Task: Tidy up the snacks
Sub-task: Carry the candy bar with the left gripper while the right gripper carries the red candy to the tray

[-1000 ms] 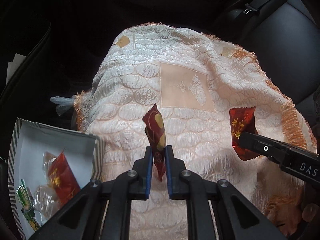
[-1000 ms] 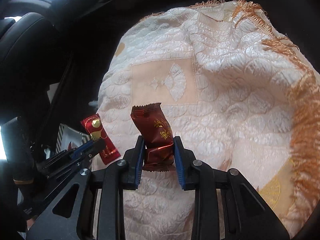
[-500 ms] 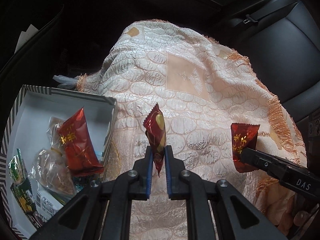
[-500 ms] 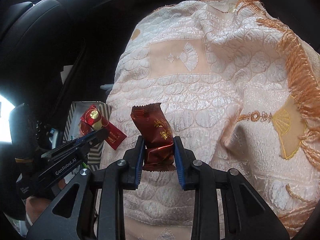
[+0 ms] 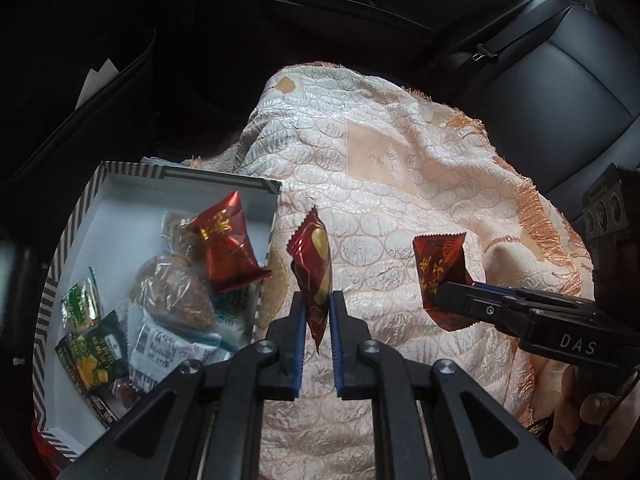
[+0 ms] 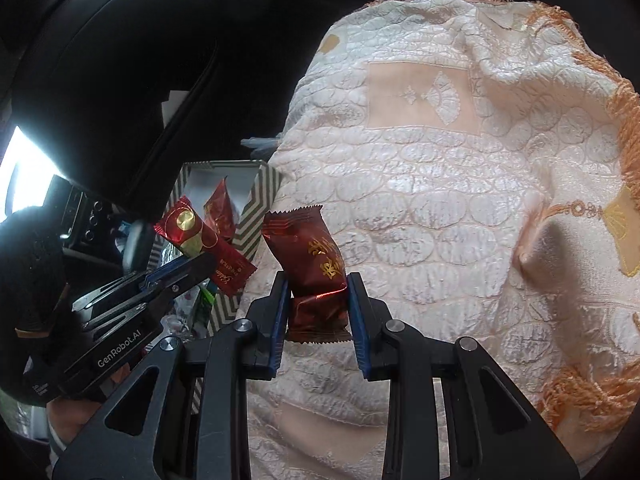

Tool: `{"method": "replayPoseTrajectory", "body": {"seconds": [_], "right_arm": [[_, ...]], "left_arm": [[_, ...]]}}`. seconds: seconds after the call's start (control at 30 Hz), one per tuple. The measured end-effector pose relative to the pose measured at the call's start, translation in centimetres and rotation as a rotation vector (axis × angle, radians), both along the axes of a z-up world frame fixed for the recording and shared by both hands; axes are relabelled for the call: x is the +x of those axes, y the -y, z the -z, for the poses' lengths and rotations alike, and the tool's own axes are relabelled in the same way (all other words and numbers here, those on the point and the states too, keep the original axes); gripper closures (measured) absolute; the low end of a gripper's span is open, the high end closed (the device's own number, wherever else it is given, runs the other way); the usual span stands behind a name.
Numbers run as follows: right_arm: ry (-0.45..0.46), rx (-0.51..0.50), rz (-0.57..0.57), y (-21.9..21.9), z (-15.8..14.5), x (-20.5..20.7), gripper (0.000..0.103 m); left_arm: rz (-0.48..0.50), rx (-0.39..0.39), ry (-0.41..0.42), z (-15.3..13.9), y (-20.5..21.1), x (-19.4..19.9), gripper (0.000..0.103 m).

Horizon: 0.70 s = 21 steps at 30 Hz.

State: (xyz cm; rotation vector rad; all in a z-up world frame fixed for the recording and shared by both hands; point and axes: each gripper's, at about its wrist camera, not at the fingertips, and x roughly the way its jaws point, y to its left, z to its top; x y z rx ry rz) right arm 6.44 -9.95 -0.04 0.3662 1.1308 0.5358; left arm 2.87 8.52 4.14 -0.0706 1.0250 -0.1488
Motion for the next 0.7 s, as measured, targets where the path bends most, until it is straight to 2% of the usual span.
{"method": "replayPoseTrajectory", "body": {"seconds": [0.47,0.7], "right_arm": [[0.018,-0.044,-0.148,-8.5,-0.9,-1.5,0.076],[0.048,-0.068,-0.201,-12.7,-2.0,-0.8,0.076]], "left_arm": [[-0.101,0.063,0.032,-0.5,-6.7,-3.3,0.09],[-0.193,0.046,0.027,-0.1,-11.6,-3.9,0.09]]}}
